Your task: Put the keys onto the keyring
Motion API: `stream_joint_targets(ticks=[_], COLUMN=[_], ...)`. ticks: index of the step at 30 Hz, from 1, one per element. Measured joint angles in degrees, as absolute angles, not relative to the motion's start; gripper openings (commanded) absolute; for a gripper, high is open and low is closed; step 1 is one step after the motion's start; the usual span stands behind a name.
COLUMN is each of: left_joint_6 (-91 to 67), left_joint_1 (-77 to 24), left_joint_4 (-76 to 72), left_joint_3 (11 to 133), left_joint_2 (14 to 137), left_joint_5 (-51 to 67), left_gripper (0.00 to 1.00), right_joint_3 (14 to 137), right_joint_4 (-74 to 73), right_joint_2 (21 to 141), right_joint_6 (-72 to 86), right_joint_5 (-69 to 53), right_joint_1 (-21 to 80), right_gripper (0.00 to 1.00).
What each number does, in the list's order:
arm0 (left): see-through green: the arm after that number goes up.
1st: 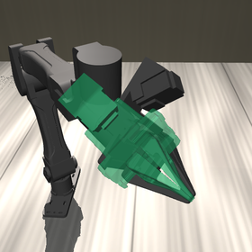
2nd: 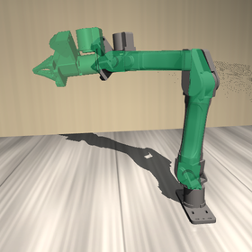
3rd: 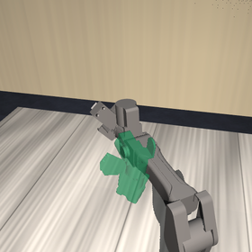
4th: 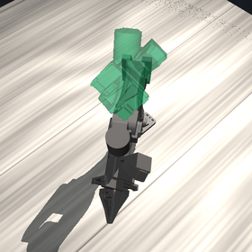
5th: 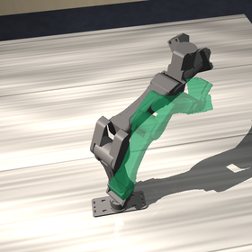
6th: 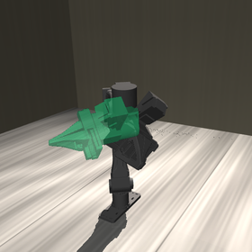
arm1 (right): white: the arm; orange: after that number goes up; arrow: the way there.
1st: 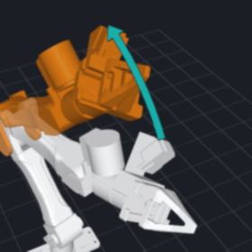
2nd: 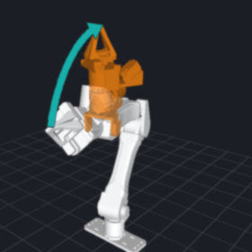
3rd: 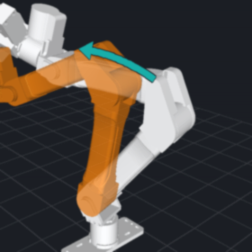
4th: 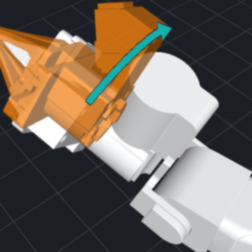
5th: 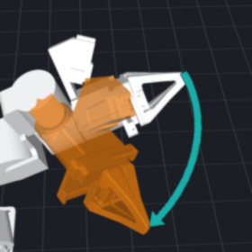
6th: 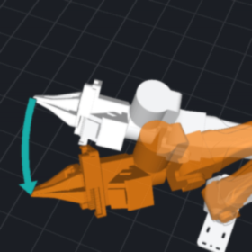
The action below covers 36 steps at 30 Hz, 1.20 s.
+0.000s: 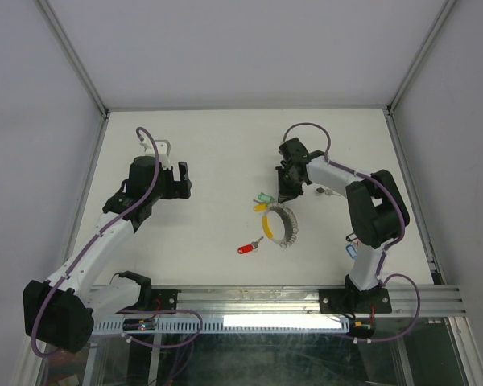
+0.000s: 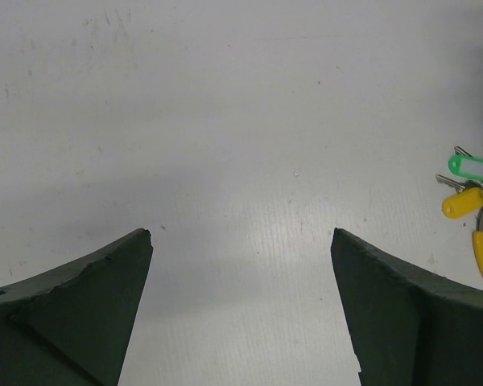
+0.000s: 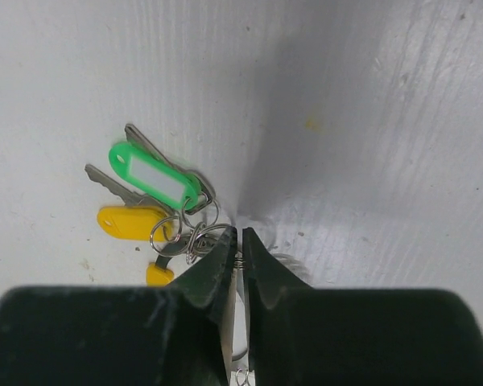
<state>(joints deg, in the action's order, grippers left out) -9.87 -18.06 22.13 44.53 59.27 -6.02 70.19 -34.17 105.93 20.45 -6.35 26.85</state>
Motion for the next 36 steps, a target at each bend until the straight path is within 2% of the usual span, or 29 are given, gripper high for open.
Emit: stream_joint_targets(ticks=[16,22,34,36], left_joint_6=[-9.85,-9.85,-9.85,-9.85], left_joint_1=[-18.06,-18.06,-18.06,-18.06], left_joint_4=[22.13,22.13,22.13,22.13], left_joint_3=[44.53,44.53,44.53,44.53], left_joint_2=[59.27,59.27,59.27,59.27], left_joint_5=[-6.02,-6.02,-6.02,-6.02], left_gripper=[0.91,0.91,0.91,0.91], right_joint_3=[67.66,66.08,65.58,65.3], right_joint_4=[-36.05,-36.71,-35.46,-34.96], right_joint_2=[102.65,100.95,92.33,91.42], right_joint_6=[18.83,18.65,16.71,14.94], right_joint_5=[-10.0,-10.37,-6.31,-4.49], right_joint_1=[26.7,26.7,27.51,28.99], right_gripper=[0.06,0.09,0.38,0.4])
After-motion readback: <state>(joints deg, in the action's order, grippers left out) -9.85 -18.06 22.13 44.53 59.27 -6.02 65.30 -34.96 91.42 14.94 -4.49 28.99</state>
